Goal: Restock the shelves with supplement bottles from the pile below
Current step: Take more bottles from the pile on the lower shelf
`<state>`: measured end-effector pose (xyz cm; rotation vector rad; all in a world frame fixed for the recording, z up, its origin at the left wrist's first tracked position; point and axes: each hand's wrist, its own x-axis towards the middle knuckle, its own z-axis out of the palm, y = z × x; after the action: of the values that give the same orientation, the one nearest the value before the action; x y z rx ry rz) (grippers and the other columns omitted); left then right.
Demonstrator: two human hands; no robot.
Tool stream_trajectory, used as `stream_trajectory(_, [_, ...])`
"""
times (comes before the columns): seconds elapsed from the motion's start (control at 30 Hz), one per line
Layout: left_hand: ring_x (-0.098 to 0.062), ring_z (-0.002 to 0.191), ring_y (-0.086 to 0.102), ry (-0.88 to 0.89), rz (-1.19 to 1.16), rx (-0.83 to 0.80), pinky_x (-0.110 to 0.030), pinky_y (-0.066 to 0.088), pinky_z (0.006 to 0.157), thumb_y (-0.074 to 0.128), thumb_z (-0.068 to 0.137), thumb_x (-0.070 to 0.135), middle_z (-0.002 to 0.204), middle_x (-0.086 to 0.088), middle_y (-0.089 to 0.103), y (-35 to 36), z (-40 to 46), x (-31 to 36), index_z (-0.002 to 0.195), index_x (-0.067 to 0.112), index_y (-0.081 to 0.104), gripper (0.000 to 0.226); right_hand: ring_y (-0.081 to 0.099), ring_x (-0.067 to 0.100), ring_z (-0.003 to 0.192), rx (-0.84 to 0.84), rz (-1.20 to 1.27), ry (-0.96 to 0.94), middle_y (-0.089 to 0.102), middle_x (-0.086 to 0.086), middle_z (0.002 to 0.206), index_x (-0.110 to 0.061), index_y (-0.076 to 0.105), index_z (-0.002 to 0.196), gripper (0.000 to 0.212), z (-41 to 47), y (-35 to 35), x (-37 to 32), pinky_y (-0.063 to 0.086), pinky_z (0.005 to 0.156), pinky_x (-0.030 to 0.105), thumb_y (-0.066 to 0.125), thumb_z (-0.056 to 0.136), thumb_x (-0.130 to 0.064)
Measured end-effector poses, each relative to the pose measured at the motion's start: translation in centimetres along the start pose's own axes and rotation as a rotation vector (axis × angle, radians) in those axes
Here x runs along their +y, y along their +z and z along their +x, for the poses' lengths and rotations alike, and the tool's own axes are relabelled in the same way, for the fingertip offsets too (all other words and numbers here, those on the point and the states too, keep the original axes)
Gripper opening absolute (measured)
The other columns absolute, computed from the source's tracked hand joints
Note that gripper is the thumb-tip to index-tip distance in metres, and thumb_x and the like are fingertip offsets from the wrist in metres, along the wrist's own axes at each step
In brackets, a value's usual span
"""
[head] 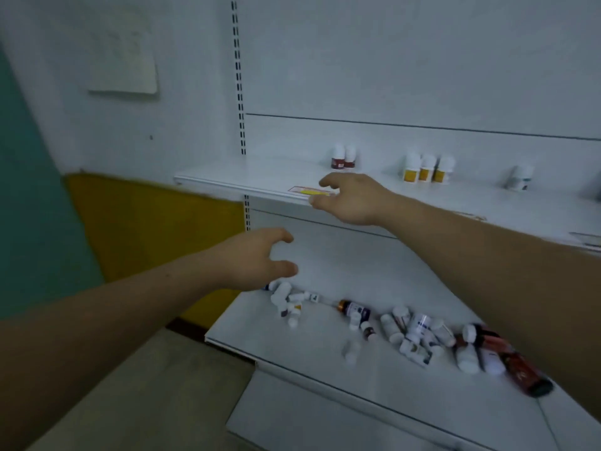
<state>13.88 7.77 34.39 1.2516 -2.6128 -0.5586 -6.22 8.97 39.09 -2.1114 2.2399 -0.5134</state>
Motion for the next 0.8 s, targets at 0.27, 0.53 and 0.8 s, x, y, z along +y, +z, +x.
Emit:
stream_trajectory(0.27, [-0.016,0.139,0.027,-0.14,-0.08,-0.227,-0.022,0.024,0.107,0.054,0.091,0.047,0.155,0.003,0.022,7.5,-2.7,-8.3,0.147,0.025,0.025,0.067,0.041,0.019,0.132,-0.123,0.138,-0.137,0.045,0.001,0.145,-0.022,0.044,0.141,0.053,-1.9,6.9,-6.3,0.03,0.105,0.028,0.049,0.095,-0.047])
stream_trajectory(0.53, [-0.017,0.133,0.036,-0.257,-0.245,-0.286,-0.021,0.031,0.102,0.058,0.091,0.039,0.153,-0.002,0.027,14.7,4.2,-14.1,0.147,0.018,0.027,0.068,0.046,0.023,0.125,-0.359,0.146,0.109,0.047,0.007,0.142,-0.016,0.046,0.138,0.051,2.7,17.3,0.4,0.036,0.097,0.027,0.05,0.095,-0.043])
stream_trajectory(0.8, [-0.023,0.133,0.038,-0.342,-0.33,-0.291,-0.029,0.033,0.108,0.062,0.09,0.024,0.15,-0.008,0.031,23.4,15.0,-20.5,0.148,0.016,0.022,0.071,0.05,0.023,0.118,-0.474,0.221,0.202,0.051,0.009,0.137,-0.01,0.048,0.134,0.043,9.2,30.2,7.1,0.035,0.088,0.025,0.052,0.097,-0.031])
